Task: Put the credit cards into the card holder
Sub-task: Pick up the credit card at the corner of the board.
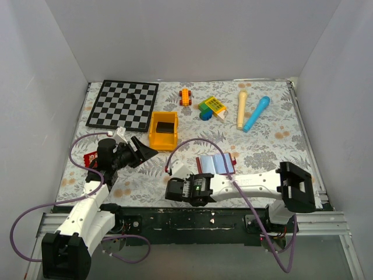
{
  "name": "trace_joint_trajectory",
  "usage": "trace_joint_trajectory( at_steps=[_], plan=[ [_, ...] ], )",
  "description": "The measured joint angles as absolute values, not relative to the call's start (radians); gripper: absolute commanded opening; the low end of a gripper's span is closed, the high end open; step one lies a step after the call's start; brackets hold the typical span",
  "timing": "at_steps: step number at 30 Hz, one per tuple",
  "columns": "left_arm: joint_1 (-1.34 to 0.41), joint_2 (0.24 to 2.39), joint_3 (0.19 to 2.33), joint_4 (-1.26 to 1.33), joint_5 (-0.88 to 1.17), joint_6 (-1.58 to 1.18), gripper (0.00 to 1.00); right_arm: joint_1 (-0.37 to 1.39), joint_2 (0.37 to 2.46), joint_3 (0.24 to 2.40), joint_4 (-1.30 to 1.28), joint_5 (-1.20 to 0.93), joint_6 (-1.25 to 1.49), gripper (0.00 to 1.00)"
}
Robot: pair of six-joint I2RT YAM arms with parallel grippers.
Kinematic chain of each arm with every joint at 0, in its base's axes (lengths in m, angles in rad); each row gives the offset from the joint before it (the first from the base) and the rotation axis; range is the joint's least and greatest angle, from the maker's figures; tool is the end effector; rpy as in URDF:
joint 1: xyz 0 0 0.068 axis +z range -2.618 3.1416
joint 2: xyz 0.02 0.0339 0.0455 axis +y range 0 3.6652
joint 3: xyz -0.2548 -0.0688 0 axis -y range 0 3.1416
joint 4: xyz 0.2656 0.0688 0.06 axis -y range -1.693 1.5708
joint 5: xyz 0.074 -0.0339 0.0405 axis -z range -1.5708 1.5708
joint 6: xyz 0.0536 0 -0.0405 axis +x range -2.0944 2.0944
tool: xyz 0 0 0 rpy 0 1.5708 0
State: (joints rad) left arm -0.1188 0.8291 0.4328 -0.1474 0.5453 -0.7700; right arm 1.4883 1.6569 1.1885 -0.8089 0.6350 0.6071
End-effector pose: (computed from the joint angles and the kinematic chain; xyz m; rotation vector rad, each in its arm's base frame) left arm 0.2138 -0.0535 0.1922 -0.3746 2.1933 -1.0878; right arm 0.0597 0.3361 0.1888 -0.9372 2.2666 -0.0885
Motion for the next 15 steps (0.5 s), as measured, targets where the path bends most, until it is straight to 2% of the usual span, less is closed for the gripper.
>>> trace_joint_trajectory(
  at_steps=[8,9,15],
  plan=[
    [-0.119,0.847,0.433,-0.134,0.559,-0.77,0.63,1.454,1.527,1.091,-0.721,0.61,0.574,0.32],
    [-0.119,0.847,0.433,-0.132,0.561,-0.77,0.63,1.453,1.532,1.068,-0.692,0.592,0.558,0.83],
    [-0.119,0.847,0.433,-0.13,0.563,-0.77,0.64,1.453,1.588,0.985,-0.584,0.5,0.467,0.88]
  ],
)
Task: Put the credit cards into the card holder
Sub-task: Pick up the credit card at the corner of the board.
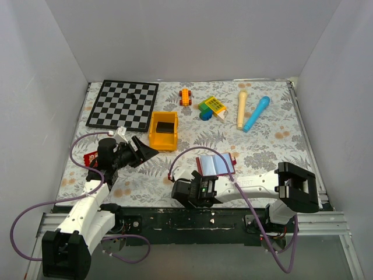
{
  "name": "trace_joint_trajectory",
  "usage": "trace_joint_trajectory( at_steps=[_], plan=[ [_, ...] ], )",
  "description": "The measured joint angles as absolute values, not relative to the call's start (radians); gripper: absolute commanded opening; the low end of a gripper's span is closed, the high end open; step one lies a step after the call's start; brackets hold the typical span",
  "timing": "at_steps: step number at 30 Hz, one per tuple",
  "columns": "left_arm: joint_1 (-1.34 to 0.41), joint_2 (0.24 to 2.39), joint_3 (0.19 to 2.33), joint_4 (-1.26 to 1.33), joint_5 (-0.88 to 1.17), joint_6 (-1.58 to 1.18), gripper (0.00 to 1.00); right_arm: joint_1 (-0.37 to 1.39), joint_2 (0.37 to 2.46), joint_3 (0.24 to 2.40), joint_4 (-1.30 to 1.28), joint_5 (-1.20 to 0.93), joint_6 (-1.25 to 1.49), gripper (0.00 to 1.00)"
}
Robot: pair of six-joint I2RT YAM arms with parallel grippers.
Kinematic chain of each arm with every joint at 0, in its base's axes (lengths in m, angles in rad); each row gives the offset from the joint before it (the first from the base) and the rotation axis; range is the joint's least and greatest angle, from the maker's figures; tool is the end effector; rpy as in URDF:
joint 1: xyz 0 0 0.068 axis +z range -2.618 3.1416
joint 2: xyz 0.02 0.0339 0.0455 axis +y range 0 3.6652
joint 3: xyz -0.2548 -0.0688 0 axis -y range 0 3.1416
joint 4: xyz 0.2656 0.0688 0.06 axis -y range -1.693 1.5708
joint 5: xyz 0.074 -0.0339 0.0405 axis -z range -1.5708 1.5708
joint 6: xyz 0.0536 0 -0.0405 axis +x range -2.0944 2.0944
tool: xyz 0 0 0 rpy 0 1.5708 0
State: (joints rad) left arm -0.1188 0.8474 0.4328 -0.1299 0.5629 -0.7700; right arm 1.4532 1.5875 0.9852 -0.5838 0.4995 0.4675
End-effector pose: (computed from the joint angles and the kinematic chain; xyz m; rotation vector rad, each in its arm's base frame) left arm 0.2157 -0.0546 0.1906 -0.3638 2.1969 -1.1062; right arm 0.0633 0.3173 0.1550 -1.0814 2.2779 0.0337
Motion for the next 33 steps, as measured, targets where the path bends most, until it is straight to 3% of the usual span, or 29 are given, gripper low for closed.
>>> trace_joint_trajectory(
  at_steps=[16,33],
  plan=[
    [-0.119,0.868,0.433,-0.119,0.585,-0.77,0.65,1.421,1.597,0.952,-0.377,0.322,0.311,0.91],
    [-0.119,0.868,0.431,-0.11,0.588,-0.771,0.65,1.297,1.548,0.889,-0.327,0.176,0.176,0.91]
  ],
)
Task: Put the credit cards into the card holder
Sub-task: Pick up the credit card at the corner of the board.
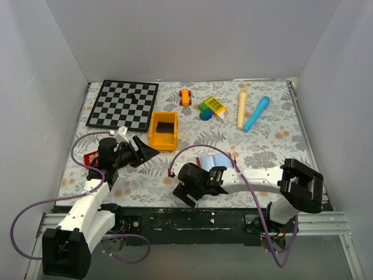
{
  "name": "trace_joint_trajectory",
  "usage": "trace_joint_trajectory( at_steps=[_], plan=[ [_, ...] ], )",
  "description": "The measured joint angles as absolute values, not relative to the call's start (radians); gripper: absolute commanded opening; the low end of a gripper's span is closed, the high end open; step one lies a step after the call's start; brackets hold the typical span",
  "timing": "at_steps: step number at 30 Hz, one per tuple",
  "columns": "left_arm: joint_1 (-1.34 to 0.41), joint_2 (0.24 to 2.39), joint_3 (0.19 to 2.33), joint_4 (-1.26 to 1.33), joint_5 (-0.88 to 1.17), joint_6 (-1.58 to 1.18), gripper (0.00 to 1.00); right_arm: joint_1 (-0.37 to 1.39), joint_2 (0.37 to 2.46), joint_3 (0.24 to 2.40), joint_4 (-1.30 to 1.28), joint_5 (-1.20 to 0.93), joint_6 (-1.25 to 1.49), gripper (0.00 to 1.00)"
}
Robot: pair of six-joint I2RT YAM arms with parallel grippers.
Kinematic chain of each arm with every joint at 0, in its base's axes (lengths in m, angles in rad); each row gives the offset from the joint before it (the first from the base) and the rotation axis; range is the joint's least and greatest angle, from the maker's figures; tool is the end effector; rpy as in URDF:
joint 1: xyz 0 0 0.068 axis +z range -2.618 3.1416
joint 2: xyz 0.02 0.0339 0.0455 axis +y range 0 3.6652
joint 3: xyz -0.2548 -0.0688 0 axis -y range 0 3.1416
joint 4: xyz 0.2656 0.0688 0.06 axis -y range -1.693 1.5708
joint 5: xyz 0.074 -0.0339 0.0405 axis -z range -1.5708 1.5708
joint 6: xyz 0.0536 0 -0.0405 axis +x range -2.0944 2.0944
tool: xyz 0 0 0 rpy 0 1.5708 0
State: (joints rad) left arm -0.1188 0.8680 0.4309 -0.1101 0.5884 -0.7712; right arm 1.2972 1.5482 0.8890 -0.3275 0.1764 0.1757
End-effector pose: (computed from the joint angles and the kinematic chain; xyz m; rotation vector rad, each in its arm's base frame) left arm 0.2175 -0.0559 0.1881 -0.3502 2.2033 -1.1333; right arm 0.0985 0.3160 0.1472 -1.3099 2.2144 0.3508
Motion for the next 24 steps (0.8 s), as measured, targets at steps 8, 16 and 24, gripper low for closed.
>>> trace_joint_trajectory(
  at_steps=[8,16,24],
  plan=[
    [-0.119,0.869,0.431,-0.104,0.588,-0.771,0.66,1.248,1.549,0.866,-0.298,0.053,0.176,0.91],
    [-0.119,0.87,0.431,-0.101,0.588,-0.771,0.66,1.249,1.567,0.866,-0.284,-0.049,0.181,0.91],
    [-0.119,0.878,0.427,-0.095,0.589,-0.775,0.66,1.297,1.587,0.884,-0.278,-0.067,0.191,0.92]
  ],
)
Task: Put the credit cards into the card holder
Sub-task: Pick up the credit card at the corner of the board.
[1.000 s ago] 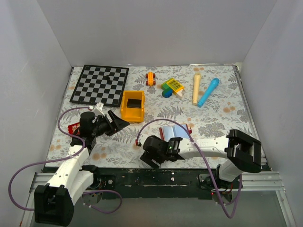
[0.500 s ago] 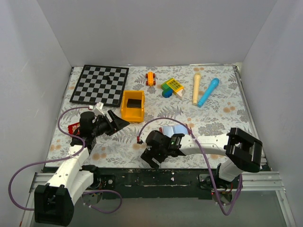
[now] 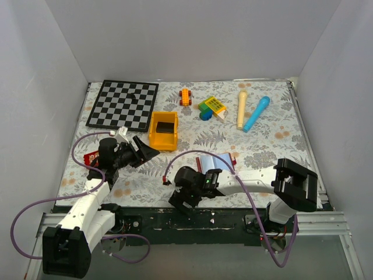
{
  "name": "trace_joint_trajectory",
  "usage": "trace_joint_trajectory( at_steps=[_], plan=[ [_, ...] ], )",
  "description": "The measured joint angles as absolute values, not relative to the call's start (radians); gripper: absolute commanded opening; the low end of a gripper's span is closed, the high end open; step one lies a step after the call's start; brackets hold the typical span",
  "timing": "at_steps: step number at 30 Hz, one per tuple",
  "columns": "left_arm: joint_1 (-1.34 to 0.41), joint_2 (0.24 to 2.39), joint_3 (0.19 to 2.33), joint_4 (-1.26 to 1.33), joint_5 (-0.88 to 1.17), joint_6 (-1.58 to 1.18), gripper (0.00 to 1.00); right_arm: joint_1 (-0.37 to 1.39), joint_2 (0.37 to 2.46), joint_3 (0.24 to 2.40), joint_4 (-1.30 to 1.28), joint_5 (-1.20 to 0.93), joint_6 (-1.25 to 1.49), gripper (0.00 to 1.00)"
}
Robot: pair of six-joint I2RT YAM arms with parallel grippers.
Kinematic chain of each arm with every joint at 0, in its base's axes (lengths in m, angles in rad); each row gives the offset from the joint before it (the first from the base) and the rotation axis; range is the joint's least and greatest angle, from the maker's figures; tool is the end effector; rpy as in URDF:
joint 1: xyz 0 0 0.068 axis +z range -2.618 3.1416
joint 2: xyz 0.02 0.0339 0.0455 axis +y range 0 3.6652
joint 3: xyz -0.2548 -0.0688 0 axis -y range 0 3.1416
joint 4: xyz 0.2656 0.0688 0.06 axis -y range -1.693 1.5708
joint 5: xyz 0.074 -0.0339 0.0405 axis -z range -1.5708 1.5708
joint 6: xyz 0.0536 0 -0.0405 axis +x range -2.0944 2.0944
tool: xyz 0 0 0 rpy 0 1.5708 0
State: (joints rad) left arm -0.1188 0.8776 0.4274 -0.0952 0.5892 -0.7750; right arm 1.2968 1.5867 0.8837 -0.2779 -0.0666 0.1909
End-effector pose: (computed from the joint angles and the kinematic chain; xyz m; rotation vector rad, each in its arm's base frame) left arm 0.2187 -0.0561 0.1864 -0.3529 2.2020 -1.1363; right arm 0.0876 0.3248 0.1364 -1.4330 2.2701 0.6180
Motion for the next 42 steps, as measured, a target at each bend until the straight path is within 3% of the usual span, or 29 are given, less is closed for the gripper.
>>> trace_joint_trajectory(
  at_steps=[9,22,42],
  plan=[
    [-0.119,0.878,0.419,-0.095,0.591,-0.779,0.66,1.399,1.621,0.922,-0.279,-0.039,0.234,0.93],
    [-0.119,0.878,0.419,-0.092,0.592,-0.78,0.66,1.402,1.62,0.991,-0.424,0.199,0.263,0.93],
    [-0.119,0.903,0.416,-0.073,0.596,-0.786,0.66,1.426,1.731,1.044,-0.493,0.293,0.262,0.94]
  ],
)
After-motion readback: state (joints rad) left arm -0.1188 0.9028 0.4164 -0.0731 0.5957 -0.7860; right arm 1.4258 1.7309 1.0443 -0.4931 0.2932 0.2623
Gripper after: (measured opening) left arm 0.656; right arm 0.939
